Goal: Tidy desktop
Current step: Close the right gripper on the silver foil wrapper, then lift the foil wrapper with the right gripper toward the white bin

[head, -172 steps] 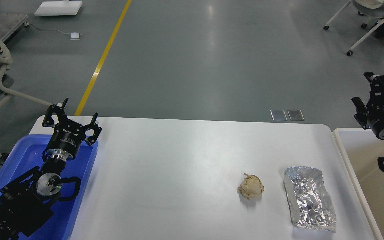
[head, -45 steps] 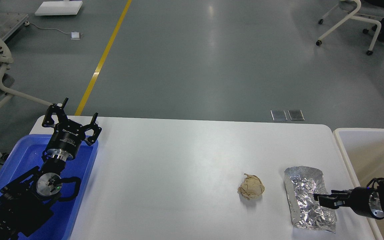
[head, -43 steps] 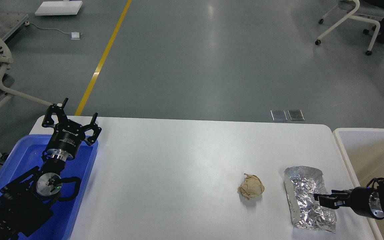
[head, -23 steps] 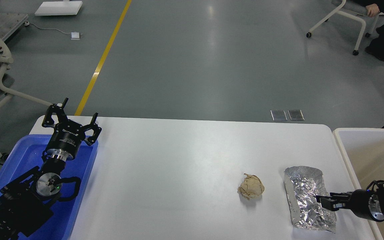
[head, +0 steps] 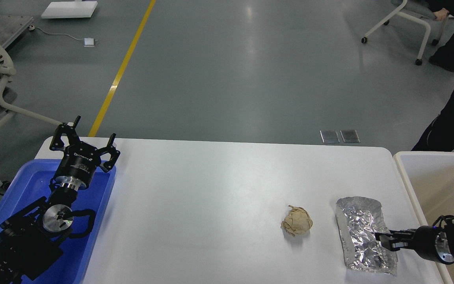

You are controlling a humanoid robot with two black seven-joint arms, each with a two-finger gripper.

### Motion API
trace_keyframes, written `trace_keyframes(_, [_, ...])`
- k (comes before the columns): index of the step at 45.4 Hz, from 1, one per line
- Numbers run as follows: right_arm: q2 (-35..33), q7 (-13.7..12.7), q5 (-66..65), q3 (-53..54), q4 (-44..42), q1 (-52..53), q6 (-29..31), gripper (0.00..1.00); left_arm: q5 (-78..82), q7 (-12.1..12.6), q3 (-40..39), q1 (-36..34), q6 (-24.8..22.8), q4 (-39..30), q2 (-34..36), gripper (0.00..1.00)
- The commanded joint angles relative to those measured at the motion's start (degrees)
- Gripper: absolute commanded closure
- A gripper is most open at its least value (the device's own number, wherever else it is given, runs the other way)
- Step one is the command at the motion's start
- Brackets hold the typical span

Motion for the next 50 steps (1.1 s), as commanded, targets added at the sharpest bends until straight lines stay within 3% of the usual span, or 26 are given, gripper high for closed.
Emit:
trace_keyframes(1, [0.11,0.0,0.0,-0.32,-0.05,-0.21,0.09,0.76,0.0,0.0,0.0,0.0,0.0,0.0,0.0,0.0])
trace_keyframes(10, [0.03,0.0,0.0,-0.49,-0.14,-0.3,0.44,1.0,0.0,0.0,0.0,0.0,0.0,0.0,0.0,0.0])
trace_keyframes(42, [-0.32,0.17,9.04,0.3,0.47,1.01,1.84,1.0,0.0,0.0,0.0,0.0,0.0,0.0,0.0,0.0])
trace_keyframes(50, [-3.39,3.69,14.14,0.3,2.67,7.16,4.12,1.0,0.0,0.0,0.0,0.0,0.0,0.0,0.0,0.0])
